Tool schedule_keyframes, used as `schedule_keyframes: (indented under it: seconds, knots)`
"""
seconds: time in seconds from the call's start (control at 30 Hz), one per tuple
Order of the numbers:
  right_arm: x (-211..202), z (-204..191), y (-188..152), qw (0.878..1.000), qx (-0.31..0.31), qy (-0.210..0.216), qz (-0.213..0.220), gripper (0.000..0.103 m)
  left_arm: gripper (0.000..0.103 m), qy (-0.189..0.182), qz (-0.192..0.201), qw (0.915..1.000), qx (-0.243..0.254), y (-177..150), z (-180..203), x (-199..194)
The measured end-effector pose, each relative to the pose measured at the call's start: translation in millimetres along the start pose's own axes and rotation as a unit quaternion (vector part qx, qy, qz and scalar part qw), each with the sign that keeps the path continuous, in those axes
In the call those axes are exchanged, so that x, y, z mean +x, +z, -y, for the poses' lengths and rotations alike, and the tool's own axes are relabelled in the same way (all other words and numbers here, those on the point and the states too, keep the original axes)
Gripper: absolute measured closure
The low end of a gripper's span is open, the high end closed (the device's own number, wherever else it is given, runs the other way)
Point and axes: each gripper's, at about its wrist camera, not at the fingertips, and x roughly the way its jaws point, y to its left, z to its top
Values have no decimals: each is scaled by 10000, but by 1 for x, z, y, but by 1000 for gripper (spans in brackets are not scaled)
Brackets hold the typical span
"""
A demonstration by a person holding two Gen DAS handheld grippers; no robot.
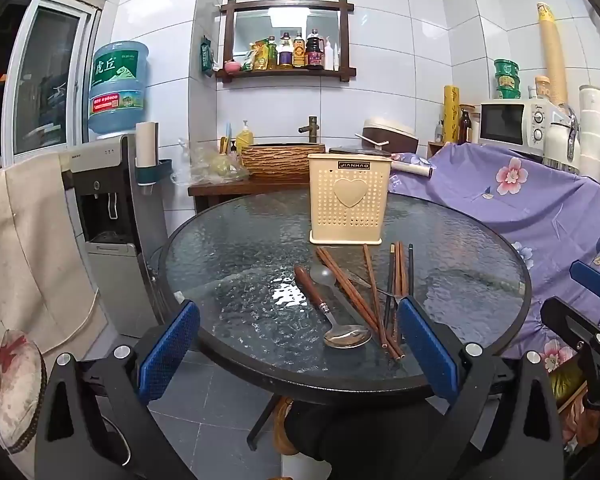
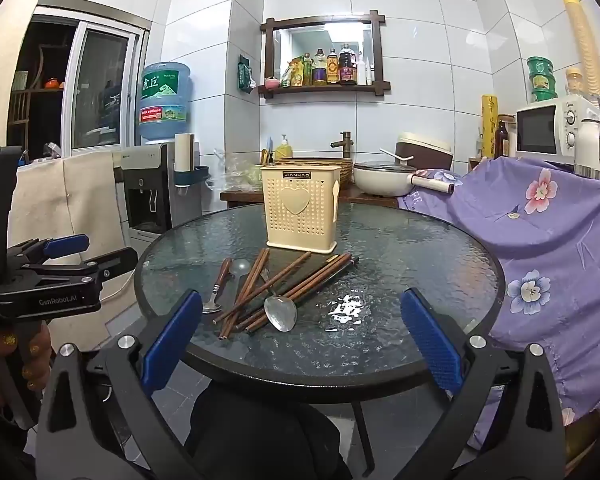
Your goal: Organize utensils
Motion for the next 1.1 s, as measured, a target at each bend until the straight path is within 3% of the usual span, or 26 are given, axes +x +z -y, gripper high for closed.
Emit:
schedule_keyframes:
  seconds: [1.1]
  knots:
    - [0, 2, -1, 10000, 57, -7, -31, 5, 6, -48, -89, 9999, -53, -3, -1, 2]
